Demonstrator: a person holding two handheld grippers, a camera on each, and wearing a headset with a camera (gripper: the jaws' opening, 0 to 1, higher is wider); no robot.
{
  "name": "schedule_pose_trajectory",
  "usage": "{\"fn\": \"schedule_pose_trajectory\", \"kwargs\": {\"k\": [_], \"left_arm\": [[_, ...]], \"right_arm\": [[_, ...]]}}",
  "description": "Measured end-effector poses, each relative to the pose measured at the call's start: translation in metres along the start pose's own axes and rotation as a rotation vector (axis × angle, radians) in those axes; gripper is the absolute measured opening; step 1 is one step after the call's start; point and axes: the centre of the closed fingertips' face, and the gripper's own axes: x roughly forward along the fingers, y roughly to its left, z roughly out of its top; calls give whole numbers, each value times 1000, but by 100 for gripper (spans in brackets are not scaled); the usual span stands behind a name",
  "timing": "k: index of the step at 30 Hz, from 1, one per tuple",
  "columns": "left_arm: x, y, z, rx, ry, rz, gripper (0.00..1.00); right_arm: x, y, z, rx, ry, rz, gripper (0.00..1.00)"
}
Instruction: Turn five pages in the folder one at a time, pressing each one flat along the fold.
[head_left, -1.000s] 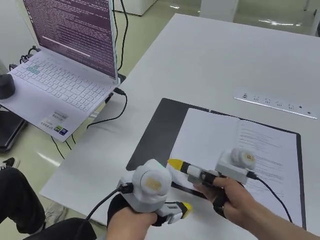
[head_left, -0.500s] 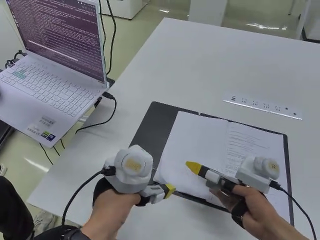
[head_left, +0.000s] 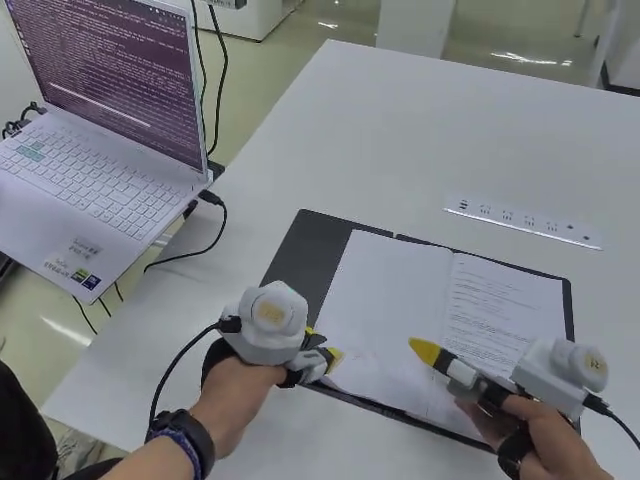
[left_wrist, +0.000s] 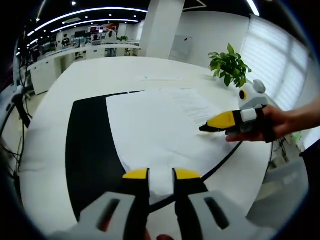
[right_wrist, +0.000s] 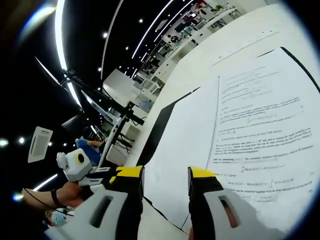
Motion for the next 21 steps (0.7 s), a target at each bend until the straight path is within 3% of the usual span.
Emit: {"fn": "schedule_pose_trajectory", "kwargs": {"k": [3,7,11,13,21], "left_arm": [[9,6,-5,4,12,19,10],[11,16,-12,-21,21,55,5],[15,27,-35,9,124,105,3],[16,26,-33,22,103,107,2],[16,27,-34,119,134,125,0]], "right_arm": [[-3,-17,-1,50,-28,-33,30],[-4,-19,-3,57,-34,-33,29],[-1,-18,-1,52,-29,-30,25],[2,-19,1,49,-31,-27,25],[14,-14,14,-44,-32,-21,19]]}}
